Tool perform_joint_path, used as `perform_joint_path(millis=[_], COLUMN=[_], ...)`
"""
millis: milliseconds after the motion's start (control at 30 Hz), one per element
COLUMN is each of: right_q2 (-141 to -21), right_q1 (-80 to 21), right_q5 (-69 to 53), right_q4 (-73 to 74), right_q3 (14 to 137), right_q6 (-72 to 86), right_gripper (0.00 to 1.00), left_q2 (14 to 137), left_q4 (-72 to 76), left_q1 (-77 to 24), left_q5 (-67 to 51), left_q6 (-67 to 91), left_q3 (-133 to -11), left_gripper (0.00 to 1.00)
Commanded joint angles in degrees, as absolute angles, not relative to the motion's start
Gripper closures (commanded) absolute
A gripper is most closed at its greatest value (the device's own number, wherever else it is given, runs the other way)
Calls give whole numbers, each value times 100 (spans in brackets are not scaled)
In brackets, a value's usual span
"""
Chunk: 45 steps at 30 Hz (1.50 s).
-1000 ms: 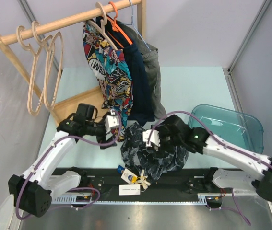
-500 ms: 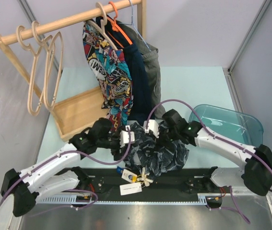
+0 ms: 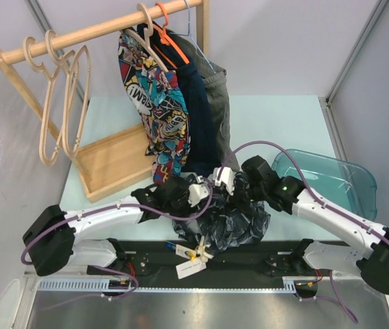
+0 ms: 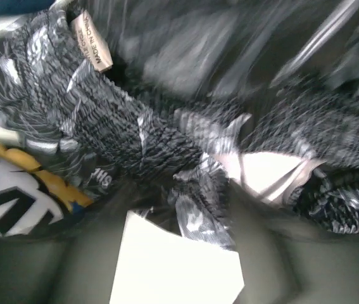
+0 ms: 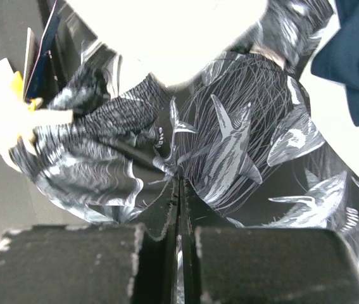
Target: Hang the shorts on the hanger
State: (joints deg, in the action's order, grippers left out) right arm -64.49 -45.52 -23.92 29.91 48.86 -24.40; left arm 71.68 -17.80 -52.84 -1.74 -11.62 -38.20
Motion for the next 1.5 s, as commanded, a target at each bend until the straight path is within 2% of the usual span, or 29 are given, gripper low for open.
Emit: perform_joint_path(millis=[0, 33, 133, 200, 233, 333, 367, 467, 500, 533, 700, 900, 1133, 1200, 1267, 1300, 1367, 1400, 1467], right_q2=[-6039, -5968, -5889, -5854, -5880, -6020, -6012, -5758, -5539, -5415, -5220, -6212, -7338, -7593, -7847, -7953, -8120, -8295, -8454], right_q1=[-4491, -4483, -4351, -4246, -4228, -4210, -4201, -4175, -4166, -4175, -4376, -5307, -5616, -5686, -5757, -5766, -5766, -5774, -5766], right_q5=[-2294, -2242, -2171, -2118, -2101, -1978, -1951, -2074, -2100, -2179, -2522, -2329, -2162, -2040, -1829, -1741, -1530, -1477, -1345], right_q4=[3304, 3470, 3621, 3630, 3665, 3928, 3946, 3842, 3736, 3422, 2085, 1117, -208, -403, -649, -746, -1036, -1133, -1370], right_q3=[5001, 4984, 4896, 4782, 4755, 4737, 4737, 4790, 4851, 4878, 4992, 4983, 4579, 4553, 4544, 4544, 4544, 4544, 4544], right_q6=[-2557, -2619, -2847, -3022, -3076, -3234, -3243, -3191, -3103, -2842, -1917, -1907, -2355, -2417, -2452, -2435, -2426, -2400, -2408], right_gripper=[100, 100, 100, 100, 100, 100, 100, 60, 38, 34, 33, 34, 31, 27, 24, 24, 24, 24, 23], left_q2=[6804, 6637, 6557, 6653, 6688, 6741, 6741, 6706, 6671, 6671, 6776, 7373, 7629, 7568, 7567, 7550, 7550, 7532, 7497], left_q4=[-2398, -2513, -2952, -3198, -3243, -3348, -3444, -3708, -3779, -3866, -4078, -4403, -4465, -4395, -4377, -4351, -4289, -4263, -4245], left_q1=[-4932, -4844, -4457, -4369, -4351, -4263, -4219, -3956, -3746, -3657, -3481, -2946, -2611, -2610, -2575, -2549, -2479, -2418, -2365], left_q5=[491, 475, 247, 71, 53, -333, -569, -1035, -1437, -1763, -2197, -2575, -2865, -2848, -2874, -2900, -2988, -3058, -3041], left_q6=[-1265, -1474, -1774, -1924, -2012, -2100, -2135, -2259, -2250, -2267, -2031, -1609, -1354, -1249, -1143, -995, -862, -783, -721], left_q3=[-3999, -4008, -4113, -4166, -4183, -4245, -4306, -4542, -4622, -4701, -5080, -5440, -5511, -5423, -5379, -5370, -5370, -5361, -5370], left_gripper=[47, 59, 74, 79, 88, 100, 100, 100, 100, 100, 100, 100, 100, 100, 91, 81, 70, 62, 56])
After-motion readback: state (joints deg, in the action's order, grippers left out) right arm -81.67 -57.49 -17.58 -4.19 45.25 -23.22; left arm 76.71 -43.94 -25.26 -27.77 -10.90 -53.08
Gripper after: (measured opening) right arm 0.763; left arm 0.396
